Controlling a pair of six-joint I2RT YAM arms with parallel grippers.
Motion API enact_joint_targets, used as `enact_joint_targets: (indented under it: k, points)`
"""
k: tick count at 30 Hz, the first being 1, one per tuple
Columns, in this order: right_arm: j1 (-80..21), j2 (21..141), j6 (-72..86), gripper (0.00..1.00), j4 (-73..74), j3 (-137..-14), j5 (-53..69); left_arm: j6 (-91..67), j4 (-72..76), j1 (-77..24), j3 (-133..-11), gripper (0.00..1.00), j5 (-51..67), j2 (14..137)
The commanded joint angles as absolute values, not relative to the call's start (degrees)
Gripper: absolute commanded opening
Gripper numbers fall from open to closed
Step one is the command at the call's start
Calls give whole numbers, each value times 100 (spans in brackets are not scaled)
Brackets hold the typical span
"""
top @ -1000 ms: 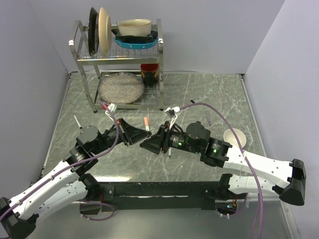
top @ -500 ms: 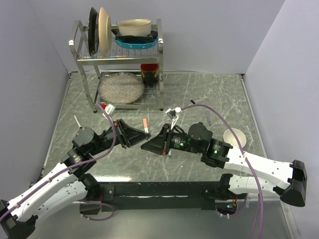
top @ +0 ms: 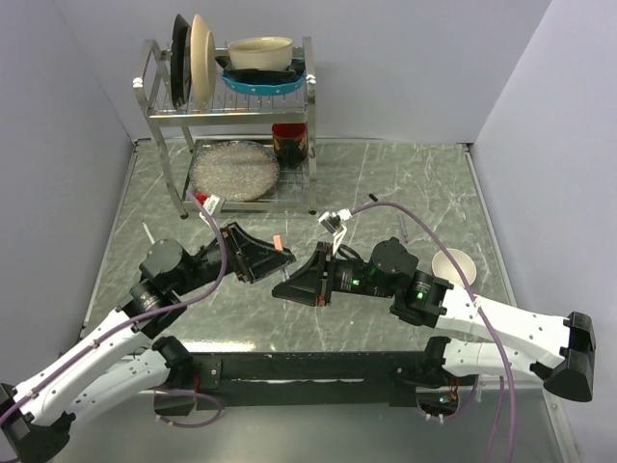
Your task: Insert the pens into the pen caps
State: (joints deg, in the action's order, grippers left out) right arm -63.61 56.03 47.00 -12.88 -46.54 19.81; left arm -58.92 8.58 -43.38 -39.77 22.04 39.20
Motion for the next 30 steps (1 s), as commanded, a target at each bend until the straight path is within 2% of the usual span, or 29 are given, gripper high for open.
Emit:
enact_joint_targets:
  k: [1,5,16,23,28,30]
  points:
    - [-6390,5458,4641,0,-1547,-4702,2171,-5616,1169,-4333,-4306,76,2215,3832]
    - [-6381,5432,4614,0,-1503,-4728,2153,-5555,1125,-4342,-4368,80,2241,3823]
    - [-6381,5423,4491,0,-1424,-4781,2382,-5440,817,-4342,-4605,76,1811,3797]
    - [-6381,5353,4518,0,-1459,-4755,2417,-5432,694,-4342,-4685,63,1758,3867]
    - [-6390,5344,4509,0,-1433,-4799,2478,-5467,694,-4342,-4632,58,1556,3780]
    - [-6390,5344,4509,0,-1424,-4808,2496,-5484,729,-4342,-4614,50,1573,3779]
